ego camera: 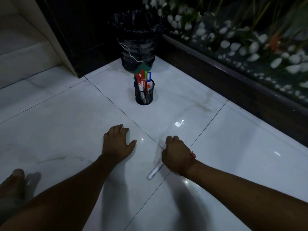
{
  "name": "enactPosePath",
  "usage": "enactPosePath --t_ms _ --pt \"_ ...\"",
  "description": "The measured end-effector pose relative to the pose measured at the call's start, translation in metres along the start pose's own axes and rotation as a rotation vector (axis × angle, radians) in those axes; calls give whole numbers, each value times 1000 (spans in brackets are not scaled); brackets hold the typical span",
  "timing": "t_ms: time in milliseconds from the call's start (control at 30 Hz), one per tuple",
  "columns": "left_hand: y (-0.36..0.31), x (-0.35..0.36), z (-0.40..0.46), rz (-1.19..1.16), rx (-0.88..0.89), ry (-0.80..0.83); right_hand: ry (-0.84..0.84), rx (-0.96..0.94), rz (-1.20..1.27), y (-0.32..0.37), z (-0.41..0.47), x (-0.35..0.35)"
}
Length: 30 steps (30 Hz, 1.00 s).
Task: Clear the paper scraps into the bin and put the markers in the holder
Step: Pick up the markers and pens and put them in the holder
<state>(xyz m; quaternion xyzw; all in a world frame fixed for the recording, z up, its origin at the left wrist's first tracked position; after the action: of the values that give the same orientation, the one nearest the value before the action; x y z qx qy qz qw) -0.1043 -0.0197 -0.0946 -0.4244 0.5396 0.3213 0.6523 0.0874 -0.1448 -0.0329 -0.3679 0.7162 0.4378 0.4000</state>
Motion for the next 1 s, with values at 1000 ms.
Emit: enactPosePath --t_ms 1000 --pt "4 -6 147 32 85 165 -670 -103 1142 65 191 -139"
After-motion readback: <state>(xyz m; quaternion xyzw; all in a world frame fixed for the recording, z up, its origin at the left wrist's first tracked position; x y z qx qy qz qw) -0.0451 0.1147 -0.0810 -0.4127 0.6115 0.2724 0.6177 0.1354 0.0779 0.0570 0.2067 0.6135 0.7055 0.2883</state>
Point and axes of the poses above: each hand's wrist, its own z-axis towards the middle knuckle, its own x-axis out of the palm, y = z × x, the point moved 2 cm from there along z, towards the middle knuckle, and after that the axes turned 4 degrees about z, right-handed, at the moved point
